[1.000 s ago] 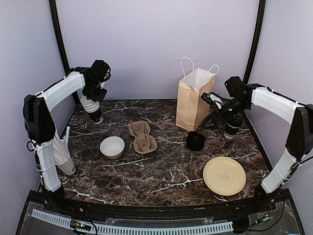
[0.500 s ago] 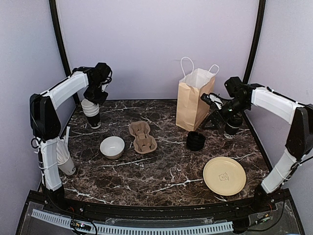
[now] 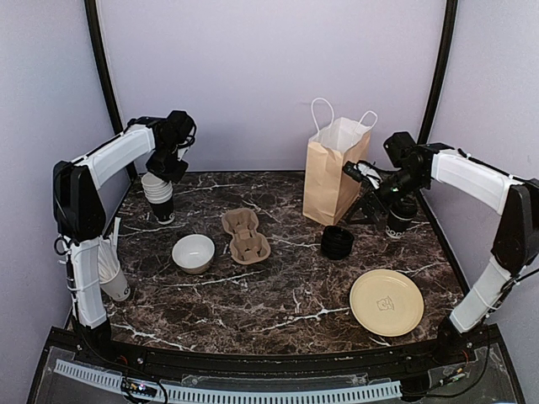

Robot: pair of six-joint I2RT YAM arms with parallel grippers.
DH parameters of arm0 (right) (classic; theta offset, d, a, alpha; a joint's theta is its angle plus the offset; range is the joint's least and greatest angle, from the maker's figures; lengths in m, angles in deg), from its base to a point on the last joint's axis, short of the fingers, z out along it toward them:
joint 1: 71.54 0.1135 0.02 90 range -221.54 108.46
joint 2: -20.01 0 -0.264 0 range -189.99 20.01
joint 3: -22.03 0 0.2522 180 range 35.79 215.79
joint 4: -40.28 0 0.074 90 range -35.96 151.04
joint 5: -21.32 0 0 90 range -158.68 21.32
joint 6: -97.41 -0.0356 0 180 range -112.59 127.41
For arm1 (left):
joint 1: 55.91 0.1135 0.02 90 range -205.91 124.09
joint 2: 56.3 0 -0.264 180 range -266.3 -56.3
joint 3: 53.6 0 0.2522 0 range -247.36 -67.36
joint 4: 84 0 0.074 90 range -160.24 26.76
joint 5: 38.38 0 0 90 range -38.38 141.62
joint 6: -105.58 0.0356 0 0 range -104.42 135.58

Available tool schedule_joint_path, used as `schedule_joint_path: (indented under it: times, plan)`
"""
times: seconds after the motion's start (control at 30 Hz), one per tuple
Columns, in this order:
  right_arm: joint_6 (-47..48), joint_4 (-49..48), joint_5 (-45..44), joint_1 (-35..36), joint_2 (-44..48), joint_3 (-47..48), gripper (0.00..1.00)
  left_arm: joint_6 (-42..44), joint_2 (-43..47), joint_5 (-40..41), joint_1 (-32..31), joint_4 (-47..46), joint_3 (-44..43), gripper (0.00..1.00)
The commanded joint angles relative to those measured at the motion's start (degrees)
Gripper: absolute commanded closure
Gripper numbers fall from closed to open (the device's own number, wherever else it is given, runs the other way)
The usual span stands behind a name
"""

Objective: Pack the takeout coffee

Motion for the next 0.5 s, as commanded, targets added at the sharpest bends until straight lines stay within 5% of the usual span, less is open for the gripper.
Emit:
schedule_joint_path:
  times: [0.0, 0.07, 0.3, 0.33, 0.4, 0.47]
  plan:
    - [0.67, 0.14, -0.06, 0.65, 1.01, 1.04, 0.01, -1.47, 1.34, 2.29, -0.21, 1.88, -3.46, 1.0]
    - [0.67, -0.14, -0.24, 0.62, 1.08, 0.86, 0.01, -0.23, 0.97, 7.88, -1.65, 3.28, -4.49, 1.0]
    - [0.84, 0.95, 0.4, 0.88, -0.24, 2.42, 0.01, 2.37, 1.09, 8.5, -0.89, 0.65, -2.52, 1.0]
    - [0.84, 1.02, 0.4, 1.04, -0.32, 2.56, 0.01, 2.39, 0.14, 7.61, -0.79, 1.86, -3.62, 1.0]
    - [1.09, 1.48, 0.27, 1.29, -0.44, 2.84, 0.02, -1.27, 2.14, -9.2, -0.7, 1.77, -5.9, 1.0]
    - [1.19, 1.5, 0.0, 1.44, -0.45, 2.87, 0.01, 0.86, 6.04, -1.72, -2.6, -7.43, 1.19, 1.0]
